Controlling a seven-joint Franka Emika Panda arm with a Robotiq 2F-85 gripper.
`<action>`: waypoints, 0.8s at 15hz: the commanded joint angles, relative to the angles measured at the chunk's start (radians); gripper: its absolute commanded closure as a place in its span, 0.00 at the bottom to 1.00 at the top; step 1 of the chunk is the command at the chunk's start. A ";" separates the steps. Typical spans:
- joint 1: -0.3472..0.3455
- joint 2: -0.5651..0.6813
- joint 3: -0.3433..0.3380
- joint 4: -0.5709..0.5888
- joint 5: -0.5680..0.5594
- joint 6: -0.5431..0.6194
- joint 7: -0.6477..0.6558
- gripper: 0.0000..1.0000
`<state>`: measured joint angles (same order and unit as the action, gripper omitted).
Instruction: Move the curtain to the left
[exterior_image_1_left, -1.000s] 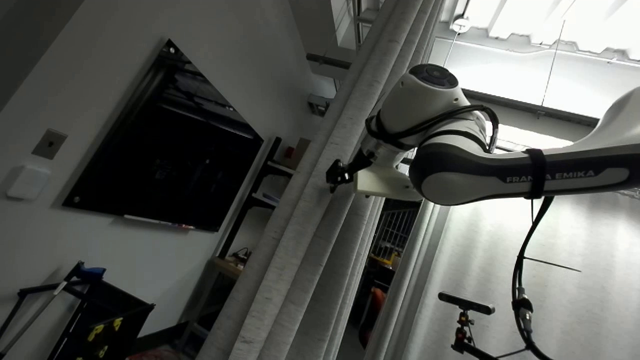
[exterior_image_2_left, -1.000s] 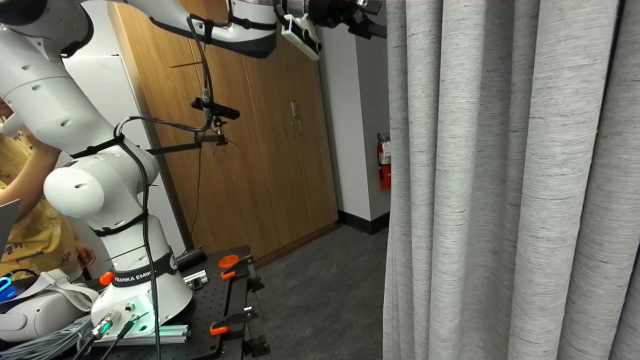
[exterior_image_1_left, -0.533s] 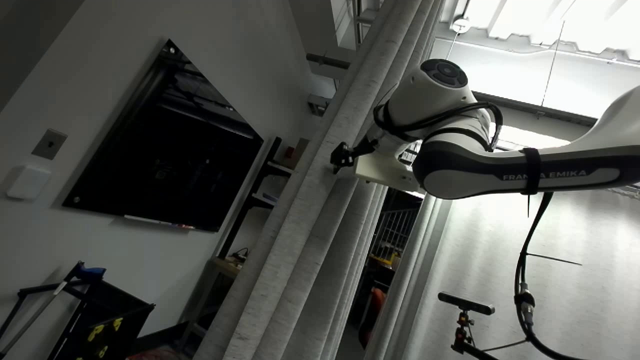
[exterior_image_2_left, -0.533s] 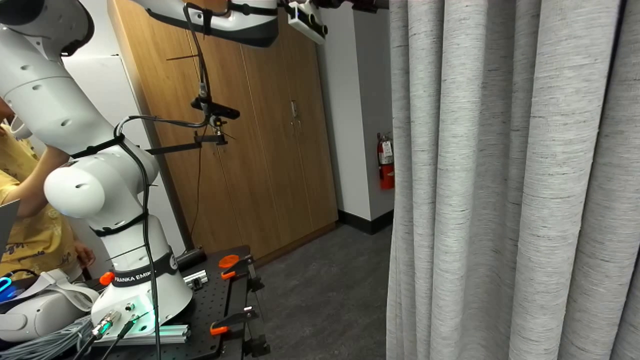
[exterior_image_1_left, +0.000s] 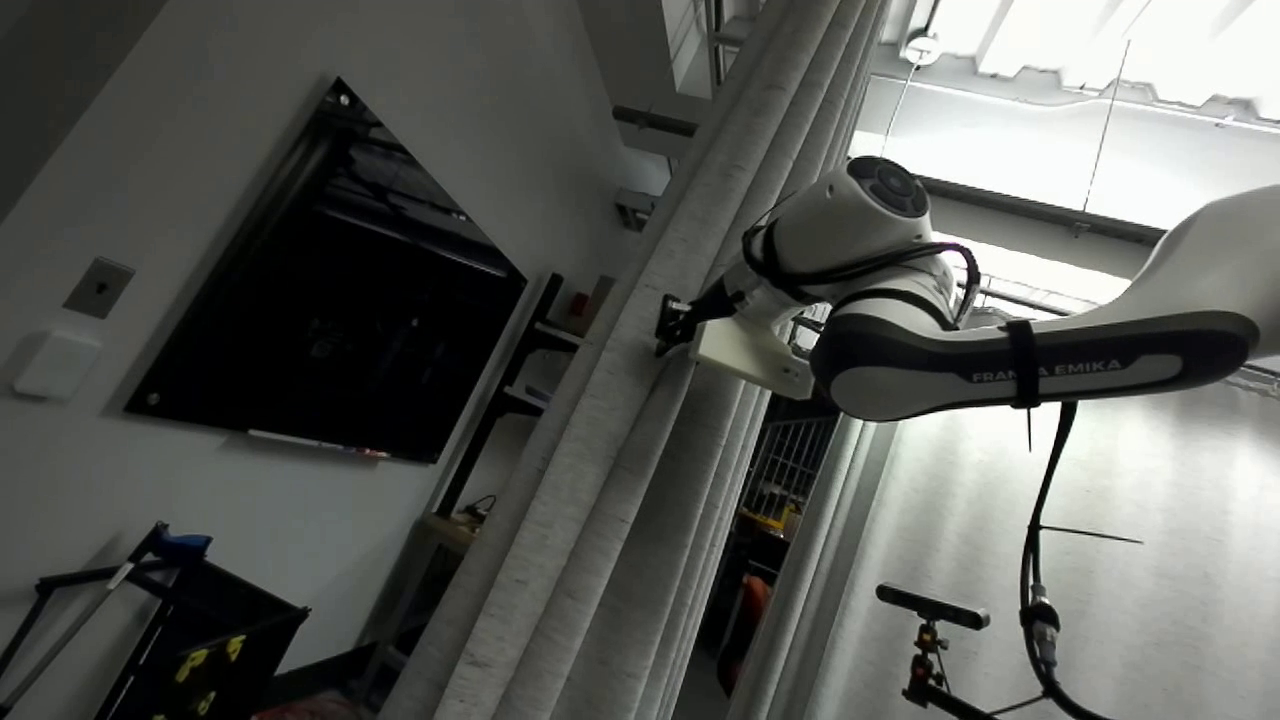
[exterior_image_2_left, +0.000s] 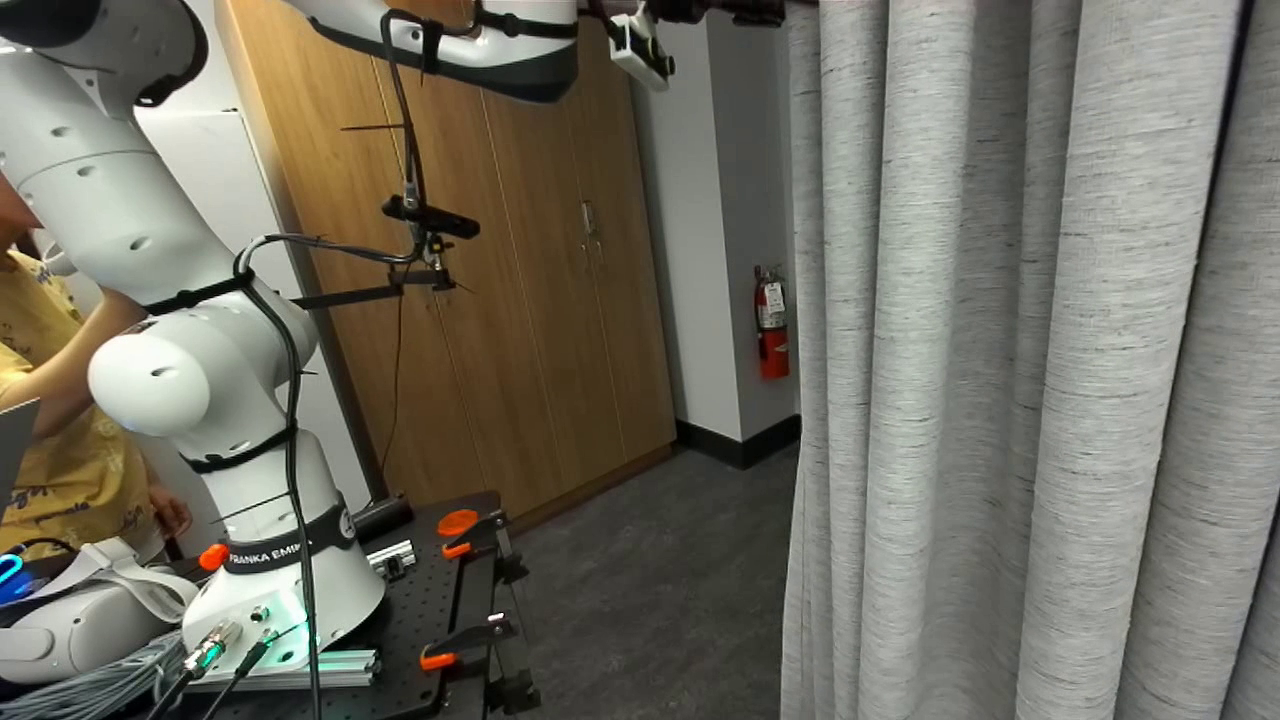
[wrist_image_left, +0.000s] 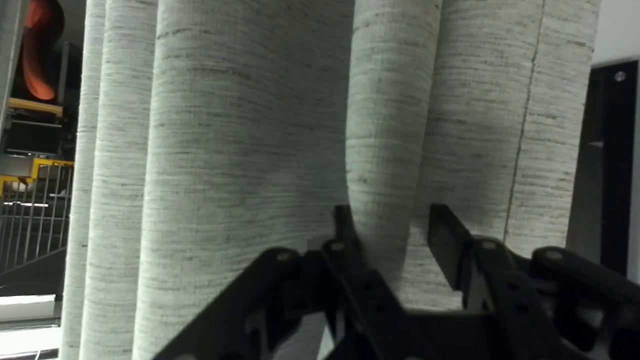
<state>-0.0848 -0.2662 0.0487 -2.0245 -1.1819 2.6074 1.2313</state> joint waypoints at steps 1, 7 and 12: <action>0.006 0.027 0.007 0.020 -0.002 0.010 -0.012 0.85; 0.081 0.031 0.073 0.032 0.078 -0.176 -0.148 1.00; 0.198 0.083 0.216 0.145 0.113 -0.538 -0.344 1.00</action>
<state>0.0439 -0.2427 0.2062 -1.9626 -1.1215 2.2285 1.0166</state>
